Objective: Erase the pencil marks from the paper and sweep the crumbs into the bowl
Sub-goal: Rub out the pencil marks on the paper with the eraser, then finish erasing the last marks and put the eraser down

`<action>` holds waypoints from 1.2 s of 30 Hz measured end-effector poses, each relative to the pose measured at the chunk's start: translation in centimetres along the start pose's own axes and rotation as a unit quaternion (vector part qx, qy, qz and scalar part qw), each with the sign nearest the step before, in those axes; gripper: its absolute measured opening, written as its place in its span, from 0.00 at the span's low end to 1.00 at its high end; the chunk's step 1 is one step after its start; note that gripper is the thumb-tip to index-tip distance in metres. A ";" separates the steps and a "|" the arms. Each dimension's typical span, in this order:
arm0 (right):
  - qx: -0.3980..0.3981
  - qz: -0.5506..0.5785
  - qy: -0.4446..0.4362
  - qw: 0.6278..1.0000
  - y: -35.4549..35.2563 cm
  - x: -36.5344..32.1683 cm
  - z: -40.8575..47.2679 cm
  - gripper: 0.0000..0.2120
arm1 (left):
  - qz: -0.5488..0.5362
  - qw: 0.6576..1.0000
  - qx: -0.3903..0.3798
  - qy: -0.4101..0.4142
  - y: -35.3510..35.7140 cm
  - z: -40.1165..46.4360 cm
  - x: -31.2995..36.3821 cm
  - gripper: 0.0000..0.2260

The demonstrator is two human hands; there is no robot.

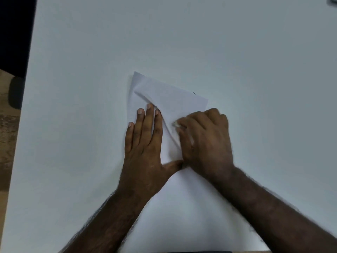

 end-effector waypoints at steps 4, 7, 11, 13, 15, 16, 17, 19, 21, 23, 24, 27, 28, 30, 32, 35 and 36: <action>0.015 -0.040 0.056 0.998 -0.4 4.4 2.1 0.02 | 0.001 1.000 -0.011 0.010 0.0 -0.1 0.0 0.57; 0.004 -0.033 0.049 0.998 -0.8 5.4 3.2 0.04 | 0.009 1.000 -0.011 0.014 -0.3 -0.1 0.1 0.57; -0.004 0.031 0.067 0.997 -2.0 2.8 2.4 0.06 | 0.041 0.999 -0.014 -0.001 -0.9 0.2 0.3 0.58; -0.038 0.052 0.045 0.997 -1.6 0.3 1.4 0.07 | 0.052 0.999 -0.004 -0.012 -1.6 0.8 0.3 0.54; -0.070 0.056 0.017 0.996 -0.8 -1.3 0.5 0.09 | 0.060 0.998 0.008 -0.012 -2.3 1.4 0.3 0.48; -0.077 0.050 0.010 0.996 -0.4 -1.5 0.3 0.10 | 0.065 0.998 0.014 -0.008 -2.6 1.6 0.2 0.46; -0.077 0.042 0.013 0.996 -0.1 -1.3 0.4 0.10 | 0.071 0.997 0.017 -0.003 -2.7 1.7 0.2 0.45; -0.071 0.027 0.043 0.996 0.1 -0.2 1.2 0.09 | 0.080 0.997 0.017 -0.001 -2.8 1.8 0.1 0.46; -0.063 0.027 0.089 0.994 0.0 1.5 2.2 0.06 | 0.087 0.996 0.013 -0.002 -2.8 1.8 0.0 0.47; -0.070 0.068 0.147 0.984 -0.4 3.3 2.9 0.04 | 0.087 0.996 0.004 -0.004 -3.0 1.7 -0.1 0.47; -0.082 0.105 0.179 0.975 -0.7 4.1 2.9 0.04 | 0.085 0.996 -0.001 -0.004 -3.0 1.7 -0.2 0.47; -0.120 0.242 0.280 0.921 -1.9 5.0 2.1 0.05 | 0.060 0.998 0.008 -0.002 -3.2 1.6 -0.1 0.39; -0.123 0.284 0.306 0.900 -2.5 4.9 1.7 0.05 | 0.039 0.999 0.023 -0.001 -3.5 1.6 0.1 0.35; -0.130 0.352 0.340 0.862 -3.2 4.5 0.5 0.05 | -0.007 0.998 0.068 0.009 -4.2 1.4 0.7 0.27; -0.137 0.416 0.369 0.820 -3.6 3.9 -0.5 0.06 | -0.048 0.991 0.117 0.038 -5.0 1.2 1.7 0.20; -0.142 0.511 0.416 0.739 -4.0 2.8 -1.7 0.07 | -0.203 0.973 0.104 0.024 -5.7 1.1 3.6 0.14; -0.145 0.531 0.423 0.720 -4.2 2.5 -1.9 0.08 | -0.269 0.960 0.075 -0.013 -5.7 1.2 4.2 0.14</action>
Point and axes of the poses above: each hand's wrist, its own z-axis towards the middle knuckle, its own y-axis out of the palm, x = y × z, the point moved 5 cm from there along z, towards the middle knuckle, and after that the axes turned 9 degrees about -z, right-handed, at the moved point
